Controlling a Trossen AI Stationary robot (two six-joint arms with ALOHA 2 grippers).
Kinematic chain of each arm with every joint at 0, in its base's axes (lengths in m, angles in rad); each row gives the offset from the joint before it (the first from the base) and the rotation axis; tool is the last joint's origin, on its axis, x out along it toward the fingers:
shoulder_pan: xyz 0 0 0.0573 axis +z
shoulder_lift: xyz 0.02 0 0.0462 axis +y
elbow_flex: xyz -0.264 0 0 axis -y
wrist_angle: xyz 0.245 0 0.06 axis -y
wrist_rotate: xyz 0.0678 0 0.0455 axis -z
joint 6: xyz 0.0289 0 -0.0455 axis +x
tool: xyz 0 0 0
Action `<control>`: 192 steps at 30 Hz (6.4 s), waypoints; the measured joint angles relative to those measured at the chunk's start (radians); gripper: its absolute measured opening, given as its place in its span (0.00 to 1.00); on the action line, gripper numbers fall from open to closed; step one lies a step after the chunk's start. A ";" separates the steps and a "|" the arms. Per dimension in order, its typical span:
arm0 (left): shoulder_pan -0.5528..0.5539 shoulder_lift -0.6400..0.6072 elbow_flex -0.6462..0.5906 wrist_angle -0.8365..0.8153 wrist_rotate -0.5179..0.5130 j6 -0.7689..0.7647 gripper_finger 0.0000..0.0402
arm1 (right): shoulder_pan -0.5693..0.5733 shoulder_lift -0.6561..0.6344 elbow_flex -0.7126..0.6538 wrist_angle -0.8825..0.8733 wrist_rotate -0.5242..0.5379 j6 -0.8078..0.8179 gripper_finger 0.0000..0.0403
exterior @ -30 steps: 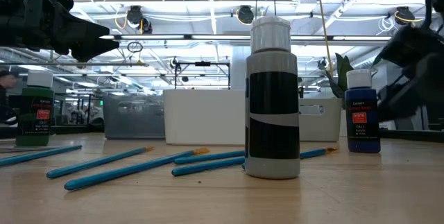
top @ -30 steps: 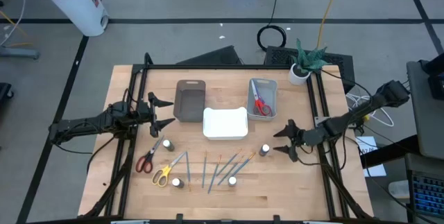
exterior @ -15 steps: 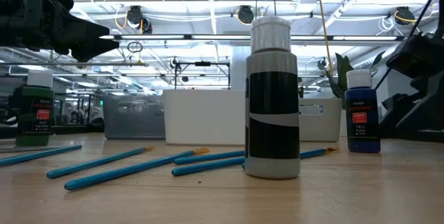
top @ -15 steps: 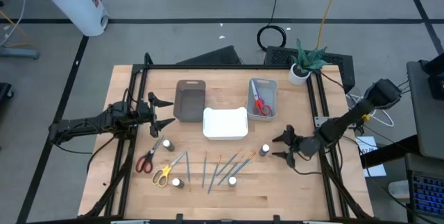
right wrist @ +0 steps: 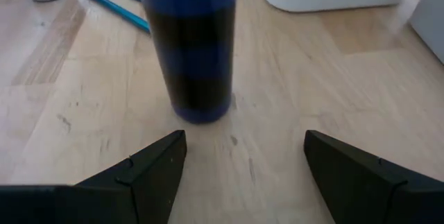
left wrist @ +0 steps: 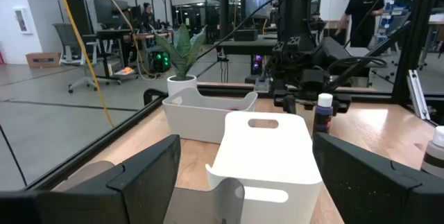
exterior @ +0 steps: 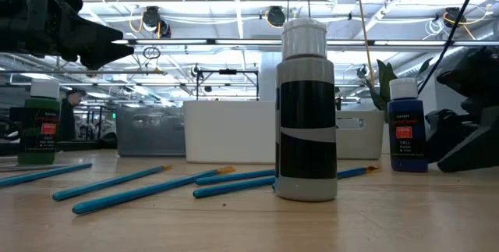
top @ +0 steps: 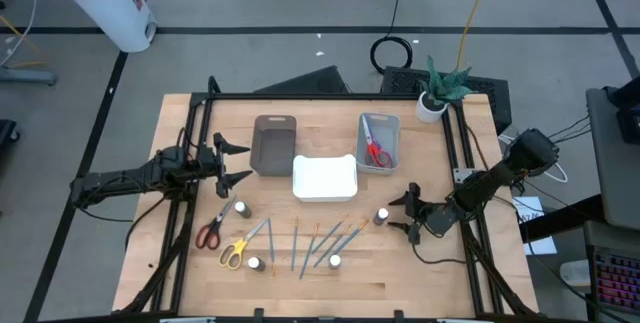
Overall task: Pick & Place Paint Supplies
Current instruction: Put the purple paint bottle into the black bin
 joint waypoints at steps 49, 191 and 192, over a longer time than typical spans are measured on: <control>0.000 0.000 0.000 0.000 0.000 0.000 0.83 | -0.016 0.154 0.110 0.091 0.022 -0.002 0.65; -0.232 1.838 1.593 -0.519 -0.081 -0.150 0.83 | -0.511 -0.085 0.503 -0.300 -0.547 -0.467 0.27; -0.232 1.837 1.593 -0.515 -0.080 -0.150 0.82 | -0.511 -0.085 0.503 -0.299 -0.547 -0.470 0.27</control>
